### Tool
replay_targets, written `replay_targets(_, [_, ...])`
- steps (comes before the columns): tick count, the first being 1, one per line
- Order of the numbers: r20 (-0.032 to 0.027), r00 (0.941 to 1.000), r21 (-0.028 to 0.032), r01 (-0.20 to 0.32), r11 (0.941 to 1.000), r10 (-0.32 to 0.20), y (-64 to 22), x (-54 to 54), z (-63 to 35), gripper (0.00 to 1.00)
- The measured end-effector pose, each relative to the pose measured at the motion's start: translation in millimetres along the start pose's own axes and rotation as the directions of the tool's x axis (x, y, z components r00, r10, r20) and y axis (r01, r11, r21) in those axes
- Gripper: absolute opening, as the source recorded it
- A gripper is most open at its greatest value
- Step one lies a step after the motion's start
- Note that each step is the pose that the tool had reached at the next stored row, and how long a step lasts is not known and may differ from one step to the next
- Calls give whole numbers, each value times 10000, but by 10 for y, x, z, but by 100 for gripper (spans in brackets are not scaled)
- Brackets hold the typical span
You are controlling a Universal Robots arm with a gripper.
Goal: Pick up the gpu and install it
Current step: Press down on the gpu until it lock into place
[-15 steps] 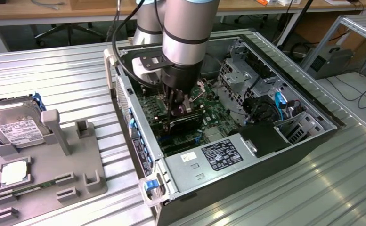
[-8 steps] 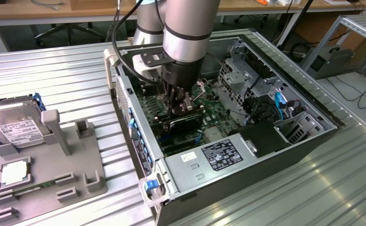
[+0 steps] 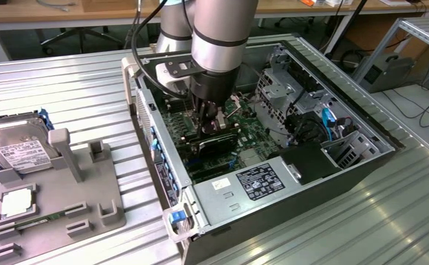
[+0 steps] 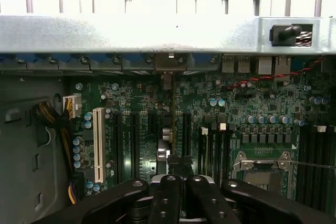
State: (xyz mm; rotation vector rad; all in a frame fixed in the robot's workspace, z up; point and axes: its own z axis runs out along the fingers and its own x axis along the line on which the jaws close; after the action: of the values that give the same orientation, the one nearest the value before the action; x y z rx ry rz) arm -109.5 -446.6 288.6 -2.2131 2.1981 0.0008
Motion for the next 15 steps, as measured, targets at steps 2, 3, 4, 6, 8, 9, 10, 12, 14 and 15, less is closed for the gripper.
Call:
replay_targets(2, [1,10000,0,1,10000,-1,-3,0,0,11])
replay_targets(3, [-2,10000,-10,2,10000,-2,-13,-1,0,11])
replay_targets(4, [-5,10000,-36,0,10000,0,-34,-3,0,11])
replay_targets(6, [-5,10000,-75,-1,10000,1,-81,-2,1,11])
replay_targets(8, [-4,10000,-89,-1,10000,1,-124,-2,2,11])
replay_targets(9, [-4,10000,-90,-1,10000,1,-133,-1,3,11])
replay_targets(10, [-5,10000,-91,-1,10000,1,-139,-1,5,11])
replay_targets(12, [-4,10000,-89,7,10000,-7,-139,-2,18,11])
replay_targets(14, [-3,10000,-88,12,10000,-12,-134,-1,49,11])
replay_targets(15, [-6,10000,-89,12,10000,-12,-134,-1,49,11])
